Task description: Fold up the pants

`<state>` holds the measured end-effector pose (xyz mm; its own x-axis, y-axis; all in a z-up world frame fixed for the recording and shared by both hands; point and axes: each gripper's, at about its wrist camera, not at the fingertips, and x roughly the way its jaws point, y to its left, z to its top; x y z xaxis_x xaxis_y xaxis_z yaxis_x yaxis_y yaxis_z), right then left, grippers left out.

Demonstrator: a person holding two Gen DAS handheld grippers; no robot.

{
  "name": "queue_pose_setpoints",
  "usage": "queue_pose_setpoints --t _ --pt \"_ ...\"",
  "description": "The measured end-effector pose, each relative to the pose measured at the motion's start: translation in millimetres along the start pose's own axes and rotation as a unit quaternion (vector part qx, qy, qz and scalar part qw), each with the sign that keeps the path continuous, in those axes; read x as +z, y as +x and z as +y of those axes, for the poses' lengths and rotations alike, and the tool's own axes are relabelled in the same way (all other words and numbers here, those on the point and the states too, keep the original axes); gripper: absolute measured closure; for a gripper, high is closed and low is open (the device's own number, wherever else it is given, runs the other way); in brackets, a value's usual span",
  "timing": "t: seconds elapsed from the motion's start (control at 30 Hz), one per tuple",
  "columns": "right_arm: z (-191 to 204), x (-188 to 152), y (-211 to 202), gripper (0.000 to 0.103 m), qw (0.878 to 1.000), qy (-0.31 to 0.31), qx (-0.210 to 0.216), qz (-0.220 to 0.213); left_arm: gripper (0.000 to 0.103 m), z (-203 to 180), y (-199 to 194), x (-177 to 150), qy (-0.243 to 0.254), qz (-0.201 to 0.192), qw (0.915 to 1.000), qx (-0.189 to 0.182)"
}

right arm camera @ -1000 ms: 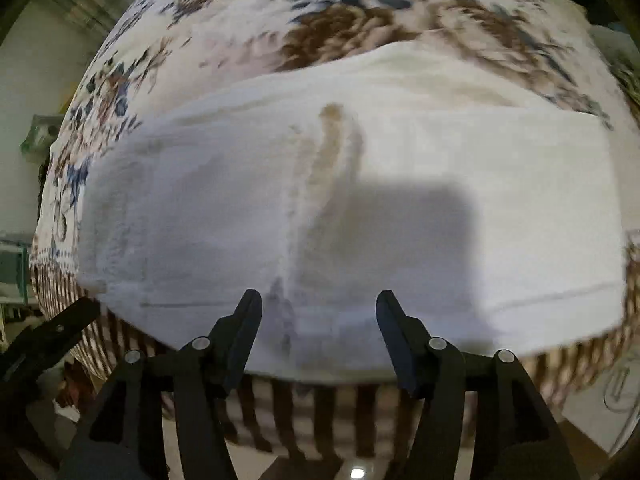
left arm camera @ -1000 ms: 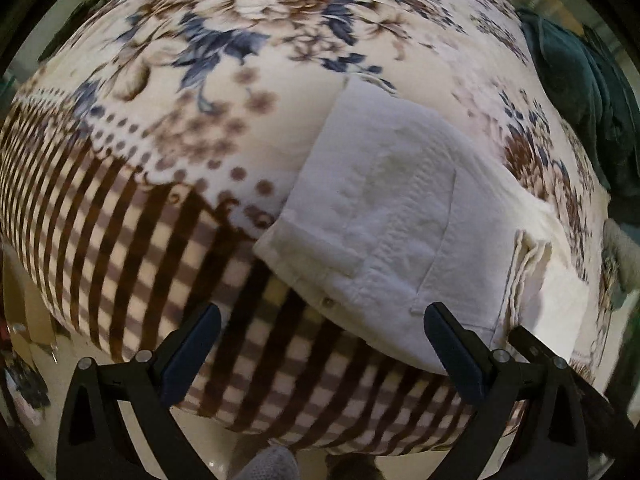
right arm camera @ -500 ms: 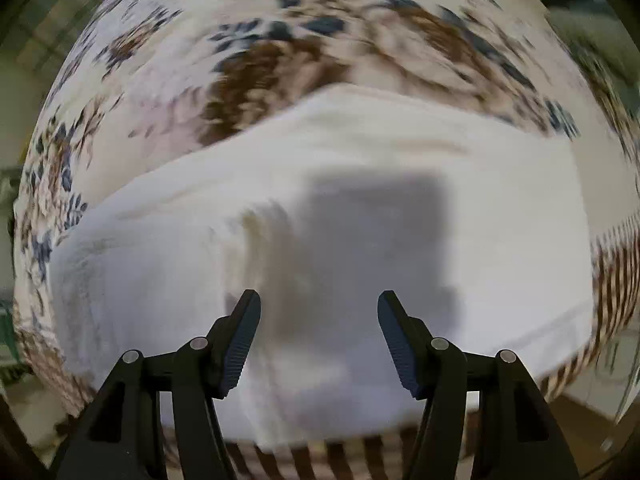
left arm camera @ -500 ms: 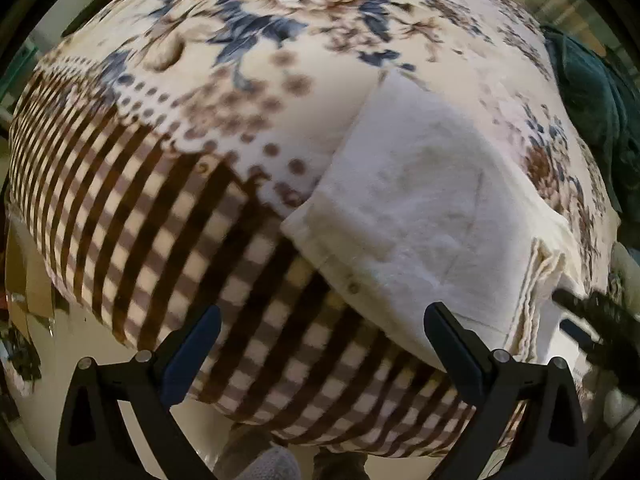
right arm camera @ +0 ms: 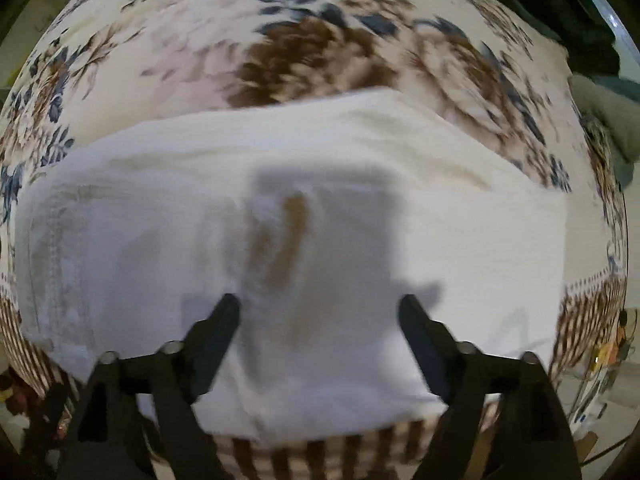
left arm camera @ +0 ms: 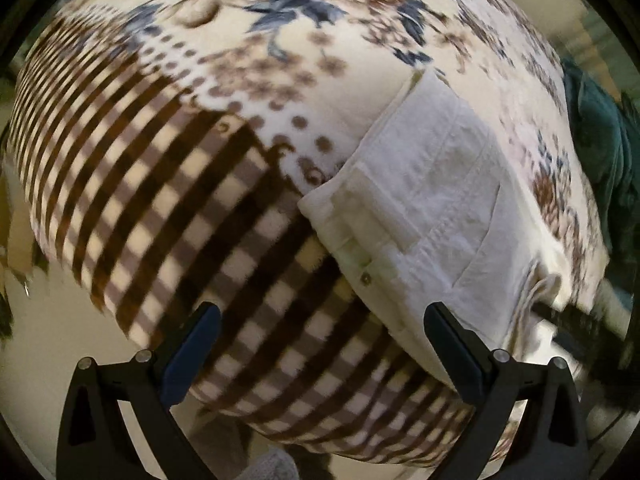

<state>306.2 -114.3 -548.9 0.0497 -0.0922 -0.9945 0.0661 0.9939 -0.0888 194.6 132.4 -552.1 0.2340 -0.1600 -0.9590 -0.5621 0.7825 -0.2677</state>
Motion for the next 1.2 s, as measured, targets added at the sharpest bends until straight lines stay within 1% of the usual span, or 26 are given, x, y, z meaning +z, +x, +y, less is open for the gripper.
queue_pose_setpoints --t 0.07,0.1,0.13,0.2,0.27,0.37,0.43,0.57,0.63,0.7,0.77,0.8,0.83,0.87,0.9,0.93,0.97,1.0,1.07,1.1,1.13,1.2 --pt "-19.9 -13.3 -1.3 0.005 1.000 0.015 0.001 0.013 0.000 8.3 -6.2 -7.8 -0.040 -0.006 0.9990 -0.021" --pt "-28.1 -20.0 -0.4 0.005 1.000 0.020 -0.001 0.018 0.000 14.2 -7.8 -12.0 -0.070 -0.008 0.9968 -0.039" --pt "-37.9 -27.0 2.2 0.005 0.999 0.025 -0.002 0.023 0.000 17.6 -6.6 -14.5 -0.088 -0.007 0.9947 -0.052" --pt "-60.4 -40.4 7.9 0.005 0.999 0.038 -0.007 0.032 0.000 21.7 -2.1 -16.7 -0.126 -0.005 0.9877 -0.093" --pt "-77.4 -53.7 12.8 0.005 0.998 0.049 -0.006 0.037 0.000 18.1 1.9 -14.0 -0.141 -0.008 0.9833 -0.115" --pt "-97.1 -61.9 20.7 0.005 0.998 0.051 0.003 0.042 0.000 8.9 11.5 -5.1 -0.155 -0.032 0.9784 -0.133" --pt "-106.4 -63.6 24.4 0.005 0.998 0.046 0.011 0.044 0.000 6.7 22.2 2.1 -0.172 -0.039 0.9755 -0.132" --pt "-121.2 -58.5 30.4 0.005 0.998 0.037 0.022 0.042 0.000 18.2 44.1 7.3 -0.237 -0.042 0.9617 -0.131" --pt "-125.5 -54.3 32.8 0.005 0.998 0.027 0.025 0.041 0.000 22.1 50.3 7.7 -0.253 -0.044 0.9577 -0.129" --pt "-130.7 -49.2 37.1 0.005 0.999 0.016 0.025 0.042 0.000 20.3 53.3 10.0 -0.258 -0.049 0.9573 -0.121" --pt "-134.6 -44.8 40.6 0.005 0.999 0.000 0.014 0.039 0.000 15.9 53.6 12.6 -0.256 -0.060 0.9585 -0.110" --pt "-138.3 -41.8 43.4 0.005 0.999 -0.008 0.009 0.038 0.002 12.2 52.1 15.0 -0.259 -0.074 0.9576 -0.102" --pt "-137.5 -40.7 44.1 0.005 0.999 -0.014 0.006 0.037 0.008 9.6 50.2 15.5 -0.261 -0.085 0.9568 -0.096" --pt "-140.1 -38.6 45.2 0.005 0.999 -0.020 0.005 0.035 0.035 4.9 45.3 16.1 -0.257 -0.105 0.9563 -0.091" --pt "-141.4 -37.2 46.1 0.005 0.999 -0.021 0.007 0.036 0.057 1.3 42.5 16.8 -0.251 -0.115 0.9578 -0.081" --pt "-143.8 -35.6 47.3 0.005 0.999 -0.023 0.011 0.039 0.063 -4.3 35.6 15.9 -0.240 -0.126 0.9602 -0.068" --pt "-143.0 -36.8 48.6 0.005 0.999 -0.023 0.014 0.040 0.072 -5.3 32.2 14.3 -0.235 -0.133 0.9605 -0.065" --pt "-143.9 -36.2 48.9 0.005 0.999 -0.022 0.018 0.040 0.078 -7.0 25.6 11.1 -0.226 -0.145 0.9608 -0.069" --pt "-151.1 -31.5 52.0 0.005 0.999 -0.022 0.025 0.041 0.078 -11.0 13.0 6.2 -0.200 -0.172 0.9609 -0.085" --pt "-152.3 -30.4 52.4 0.005 0.998 -0.022 0.028 0.042 0.077 -12.2 12.1 6.4 -0.193 -0.176 0.9612 -0.089" --pt "-153.7 -28.7 53.1 0.005 0.998 -0.021 0.032 0.044 0.075 -9.7 15.4 8.0 -0.191 -0.172 0.9625 -0.088" --pt "-148.4 -28.7 52.0 0.005 0.998 -0.022 0.035 0.044 0.066 3.1 32.5 13.4 -0.210 -0.151 0.9606 -0.102"
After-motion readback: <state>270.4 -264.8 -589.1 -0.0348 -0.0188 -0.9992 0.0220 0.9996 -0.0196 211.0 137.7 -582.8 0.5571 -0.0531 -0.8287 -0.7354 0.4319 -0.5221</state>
